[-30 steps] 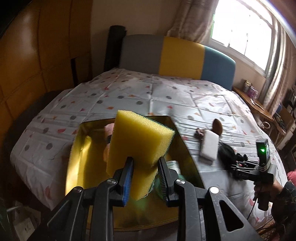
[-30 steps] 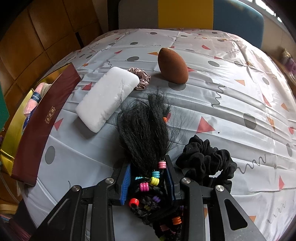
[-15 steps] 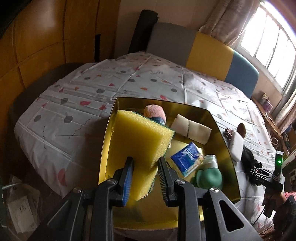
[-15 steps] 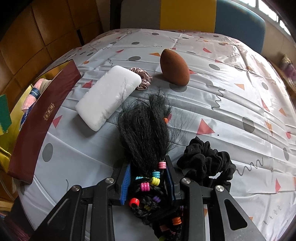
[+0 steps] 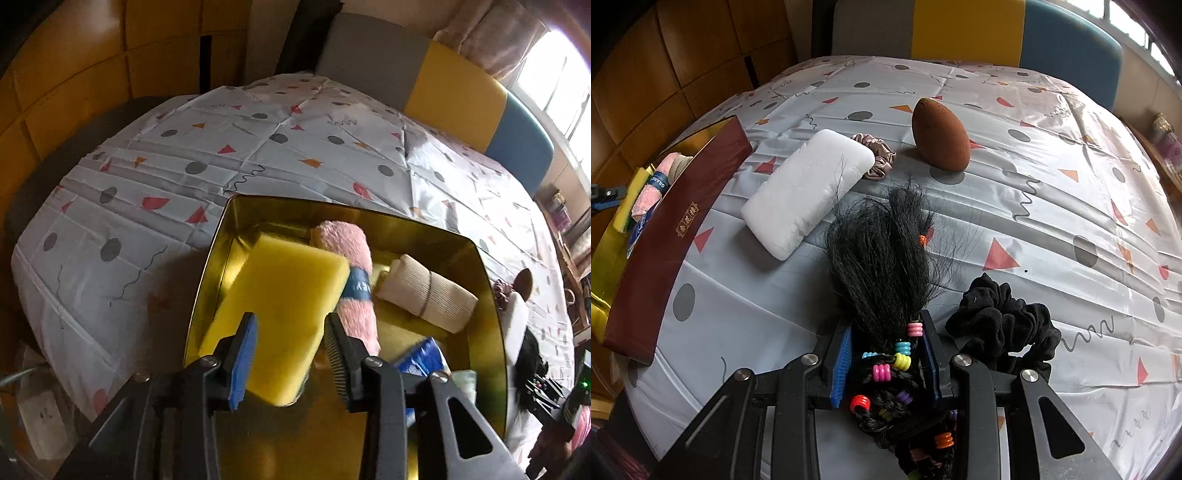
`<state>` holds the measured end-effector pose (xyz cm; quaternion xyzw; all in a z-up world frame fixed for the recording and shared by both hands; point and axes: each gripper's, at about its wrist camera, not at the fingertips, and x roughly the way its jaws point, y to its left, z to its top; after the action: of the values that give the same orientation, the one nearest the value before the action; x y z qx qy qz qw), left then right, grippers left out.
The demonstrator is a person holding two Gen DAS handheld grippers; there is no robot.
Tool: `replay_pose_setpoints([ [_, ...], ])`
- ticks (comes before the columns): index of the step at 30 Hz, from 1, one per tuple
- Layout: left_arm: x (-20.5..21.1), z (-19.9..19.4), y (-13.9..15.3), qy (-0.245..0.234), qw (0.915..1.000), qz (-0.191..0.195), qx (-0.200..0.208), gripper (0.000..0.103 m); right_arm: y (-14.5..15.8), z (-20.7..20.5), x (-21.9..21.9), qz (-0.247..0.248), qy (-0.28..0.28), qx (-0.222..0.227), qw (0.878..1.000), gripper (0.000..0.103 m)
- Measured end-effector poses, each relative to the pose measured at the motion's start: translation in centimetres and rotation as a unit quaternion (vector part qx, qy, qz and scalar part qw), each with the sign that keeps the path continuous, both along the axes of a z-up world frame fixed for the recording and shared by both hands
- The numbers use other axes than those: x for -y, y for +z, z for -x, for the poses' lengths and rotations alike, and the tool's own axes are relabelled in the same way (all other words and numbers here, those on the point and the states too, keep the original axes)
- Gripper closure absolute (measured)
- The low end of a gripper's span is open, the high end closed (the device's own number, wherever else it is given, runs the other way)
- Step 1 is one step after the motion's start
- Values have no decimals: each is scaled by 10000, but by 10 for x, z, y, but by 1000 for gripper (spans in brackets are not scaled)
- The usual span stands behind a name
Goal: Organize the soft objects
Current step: 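Carry the yellow sponge into the tray and open the left tool, then lift the black beaded hair tuft off the bed with the right tool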
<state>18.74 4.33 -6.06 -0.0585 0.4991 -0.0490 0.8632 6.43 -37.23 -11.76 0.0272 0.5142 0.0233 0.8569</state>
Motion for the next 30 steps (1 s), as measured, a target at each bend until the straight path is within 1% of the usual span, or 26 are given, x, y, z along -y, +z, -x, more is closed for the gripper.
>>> replay_pose_setpoints([
  [2,2,-4,-4,14,9999,-113,-24,61,0,0,0,-8,-1,-1,10000,70],
  [3,2,-4,-5,14,9999,-98,-22,60,0,0,0,-22,-3,-3,10000,70],
  [4,2,-2,-4,25,10000,-85,5,59,0,-1,0,-23,1,-2,10000,70],
  [6,3,5,-2,63,9997,-215,114,59,-1,-1,0,-9,13,7,10000,70],
  [8,3,19,3,135,9990,-338,263,57,-1,-1,0,-12,14,14,10000,70],
  [9,3,23,5,169,9987,-372,314,54,-1,-1,0,-16,7,16,10000,70],
  [11,4,41,11,189,9976,-436,507,52,-1,-1,0,-11,5,20,10000,70],
  [17,8,84,27,128,9951,-474,861,51,-1,0,0,51,27,30,10000,70],
  [20,11,100,34,92,9938,-489,990,47,-1,-1,0,75,13,35,10000,70],
  [22,13,107,36,33,9941,-434,998,47,-1,-1,-1,132,12,23,9999,70],
  [25,16,118,38,-46,9939,-451,1004,46,-1,-2,-2,179,-62,-24,9998,70],
  [30,15,131,40,-92,9935,-402,1063,46,1,-3,-6,293,-361,-117,9989,70],
])
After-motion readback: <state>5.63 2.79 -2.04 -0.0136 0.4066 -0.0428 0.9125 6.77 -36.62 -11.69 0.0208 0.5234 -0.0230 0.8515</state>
